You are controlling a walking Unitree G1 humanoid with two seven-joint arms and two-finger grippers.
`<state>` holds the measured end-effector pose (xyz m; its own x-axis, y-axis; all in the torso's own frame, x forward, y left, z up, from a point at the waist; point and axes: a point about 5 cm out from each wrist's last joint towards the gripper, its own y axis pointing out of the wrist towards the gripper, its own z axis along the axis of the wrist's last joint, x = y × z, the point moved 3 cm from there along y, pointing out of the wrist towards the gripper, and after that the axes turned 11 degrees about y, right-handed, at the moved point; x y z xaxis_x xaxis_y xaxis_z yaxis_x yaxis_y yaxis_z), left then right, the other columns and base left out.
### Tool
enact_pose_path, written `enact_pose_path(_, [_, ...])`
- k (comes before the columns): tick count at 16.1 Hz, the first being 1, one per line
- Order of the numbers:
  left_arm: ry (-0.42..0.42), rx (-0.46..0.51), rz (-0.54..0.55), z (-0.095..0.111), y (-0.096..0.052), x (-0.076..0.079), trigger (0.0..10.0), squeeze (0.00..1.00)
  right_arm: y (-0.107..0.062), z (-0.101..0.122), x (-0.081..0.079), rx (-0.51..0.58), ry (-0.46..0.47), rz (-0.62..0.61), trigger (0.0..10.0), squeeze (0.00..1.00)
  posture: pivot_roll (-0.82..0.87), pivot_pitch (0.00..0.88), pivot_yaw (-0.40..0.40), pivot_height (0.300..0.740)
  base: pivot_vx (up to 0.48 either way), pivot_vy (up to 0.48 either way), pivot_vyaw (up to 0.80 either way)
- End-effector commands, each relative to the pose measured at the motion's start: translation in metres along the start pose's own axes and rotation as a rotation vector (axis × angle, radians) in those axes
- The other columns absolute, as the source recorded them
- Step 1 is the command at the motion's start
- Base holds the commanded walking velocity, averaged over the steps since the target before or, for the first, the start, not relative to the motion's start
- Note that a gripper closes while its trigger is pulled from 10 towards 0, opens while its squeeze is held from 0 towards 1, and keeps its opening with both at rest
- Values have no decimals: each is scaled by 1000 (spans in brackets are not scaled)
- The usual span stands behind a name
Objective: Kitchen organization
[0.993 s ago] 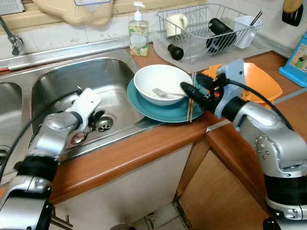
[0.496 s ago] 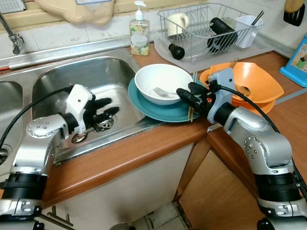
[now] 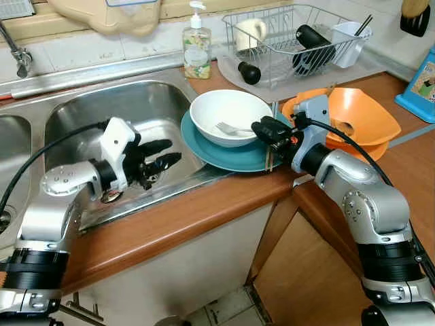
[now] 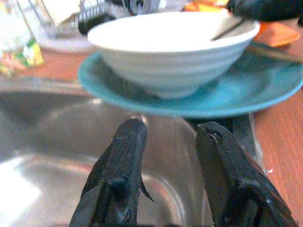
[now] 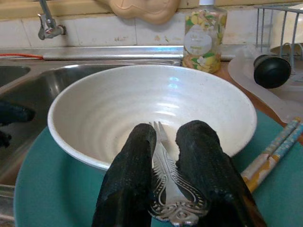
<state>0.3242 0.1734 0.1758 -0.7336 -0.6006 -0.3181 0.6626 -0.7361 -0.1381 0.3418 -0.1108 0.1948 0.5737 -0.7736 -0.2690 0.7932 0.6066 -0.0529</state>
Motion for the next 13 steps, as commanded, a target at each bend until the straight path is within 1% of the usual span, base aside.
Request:
enact_pose_path(1, [47,41,-9,17,7,0,10000,0,0,12,-3,35,-1,17,0,0,-106,0,26,740,0,0,0])
enact_pose_path(2, [74,55,-15,23,12,2,10000,0,-1,16,-4,44,-4,20,0,0,-106,0,27,740,0,0,0])
enact_pose_path(3, [85,61,-18,26,14,3,10000,0,-2,17,-4,48,-7,23,0,0,-106,0,27,740,0,0,0])
enact_pose_path(4, [152,85,-16,37,24,6,10000,0,-4,25,-7,66,-21,32,0,0,-106,0,26,740,0,0,0])
enact_pose_path(5, [183,88,-16,40,28,6,10000,0,-5,27,-8,72,-25,36,0,0,-107,0,27,740,0,0,0])
enact_pose_path(6, [223,113,-12,48,34,8,10000,0,-5,32,-11,83,-35,47,0,0,-107,0,27,740,0,0,0])
enact_pose_path(7, [245,126,-10,53,38,9,10000,0,-6,35,-14,88,-42,58,0,0,-110,0,28,740,0,0,0])
enact_pose_path(8, [273,139,-7,58,44,10,10000,0,-6,39,-19,93,-54,80,0,0,-111,0,30,740,0,0,0])
enact_pose_path(9, [330,133,8,60,52,11,10000,0,-6,43,-25,99,-69,107,0,0,-112,0,32,740,0,0,0])
enact_pose_path(10, [343,140,23,59,58,11,8431,0,-6,47,-32,107,-78,129,78,0,-119,0,36,740,0,0,0])
enact_pose_path(12, [388,135,38,58,66,12,4667,0,-5,51,-42,115,-82,163,0,0,-121,0,37,740,0,0,0])
enact_pose_path(13, [410,134,43,59,68,12,4235,0,-4,52,-45,114,-83,173,0,0,-122,0,39,740,0,0,0])
